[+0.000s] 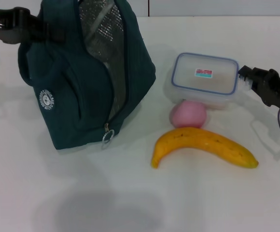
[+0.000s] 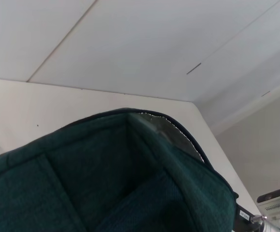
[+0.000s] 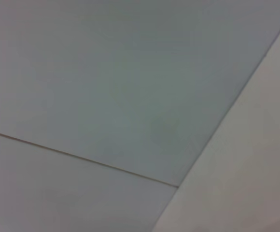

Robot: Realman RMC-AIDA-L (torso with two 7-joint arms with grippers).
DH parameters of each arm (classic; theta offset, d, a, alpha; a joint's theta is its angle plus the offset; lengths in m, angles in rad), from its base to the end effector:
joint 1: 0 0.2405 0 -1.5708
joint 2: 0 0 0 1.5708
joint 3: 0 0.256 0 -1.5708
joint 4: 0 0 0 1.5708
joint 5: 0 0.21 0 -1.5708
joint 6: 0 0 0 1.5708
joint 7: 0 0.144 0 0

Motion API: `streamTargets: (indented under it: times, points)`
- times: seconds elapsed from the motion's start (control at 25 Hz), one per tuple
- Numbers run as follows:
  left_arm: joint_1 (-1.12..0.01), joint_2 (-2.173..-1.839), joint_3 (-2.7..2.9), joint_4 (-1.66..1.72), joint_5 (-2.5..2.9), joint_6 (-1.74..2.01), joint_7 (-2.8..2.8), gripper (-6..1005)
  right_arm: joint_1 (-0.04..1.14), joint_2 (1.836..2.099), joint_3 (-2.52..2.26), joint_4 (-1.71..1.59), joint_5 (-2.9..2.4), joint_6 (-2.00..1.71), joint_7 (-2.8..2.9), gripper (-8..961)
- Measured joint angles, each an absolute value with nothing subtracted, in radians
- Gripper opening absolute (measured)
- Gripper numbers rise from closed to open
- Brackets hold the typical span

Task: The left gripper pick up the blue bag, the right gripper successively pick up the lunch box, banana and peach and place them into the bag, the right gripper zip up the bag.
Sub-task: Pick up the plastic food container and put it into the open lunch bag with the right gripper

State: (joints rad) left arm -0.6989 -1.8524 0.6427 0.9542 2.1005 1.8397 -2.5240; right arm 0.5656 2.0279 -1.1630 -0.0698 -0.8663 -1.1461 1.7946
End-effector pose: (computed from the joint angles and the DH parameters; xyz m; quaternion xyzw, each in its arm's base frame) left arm -0.2050 0.3755 0.1334 -0.8335 -0.5198 -0.1802 0.0504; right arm 0.3019 0.3512 -0.0340 -0.5815 0.6477 0.4620 0.1698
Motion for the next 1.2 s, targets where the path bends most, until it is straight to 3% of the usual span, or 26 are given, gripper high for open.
streamTargets:
  times: [1.2]
  points:
    - [-0.699,-1.851,0.643,0.953,2.105,1.844,-2.530,45,0.514,2.028,-1.155,-0.117,-0.744,-1.289,1.733,98]
